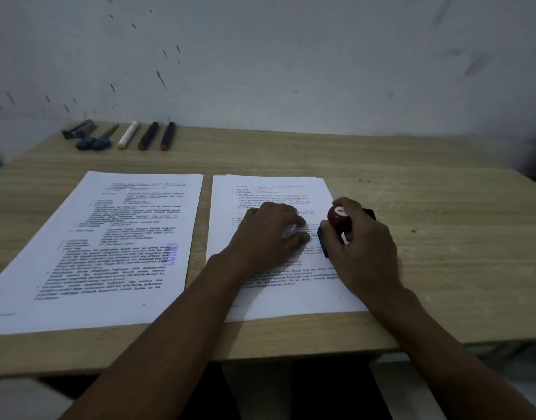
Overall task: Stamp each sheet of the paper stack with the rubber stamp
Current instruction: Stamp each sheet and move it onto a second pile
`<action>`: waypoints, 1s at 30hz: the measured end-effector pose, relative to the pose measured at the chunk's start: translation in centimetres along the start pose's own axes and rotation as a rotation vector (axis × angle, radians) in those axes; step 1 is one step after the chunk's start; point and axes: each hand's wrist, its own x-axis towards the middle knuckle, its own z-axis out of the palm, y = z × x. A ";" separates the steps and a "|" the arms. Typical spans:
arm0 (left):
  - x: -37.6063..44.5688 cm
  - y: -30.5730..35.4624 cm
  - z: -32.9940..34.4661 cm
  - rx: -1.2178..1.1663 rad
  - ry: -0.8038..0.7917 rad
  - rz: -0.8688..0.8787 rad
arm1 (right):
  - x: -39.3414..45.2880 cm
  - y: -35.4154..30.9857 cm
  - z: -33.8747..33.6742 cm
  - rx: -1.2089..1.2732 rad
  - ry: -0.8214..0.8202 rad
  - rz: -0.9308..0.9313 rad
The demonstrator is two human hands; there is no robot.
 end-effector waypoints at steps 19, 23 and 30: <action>-0.3 0.1 0.2 0.010 -0.004 -0.011 | -0.5 0.1 0.1 -0.135 0.028 0.048; -0.5 0.3 0.0 0.023 -0.021 -0.015 | -0.3 -0.2 -0.5 -0.120 0.021 0.027; -0.1 0.9 -0.8 0.055 -0.057 -0.013 | 0.5 -0.1 -1.5 0.062 0.097 0.001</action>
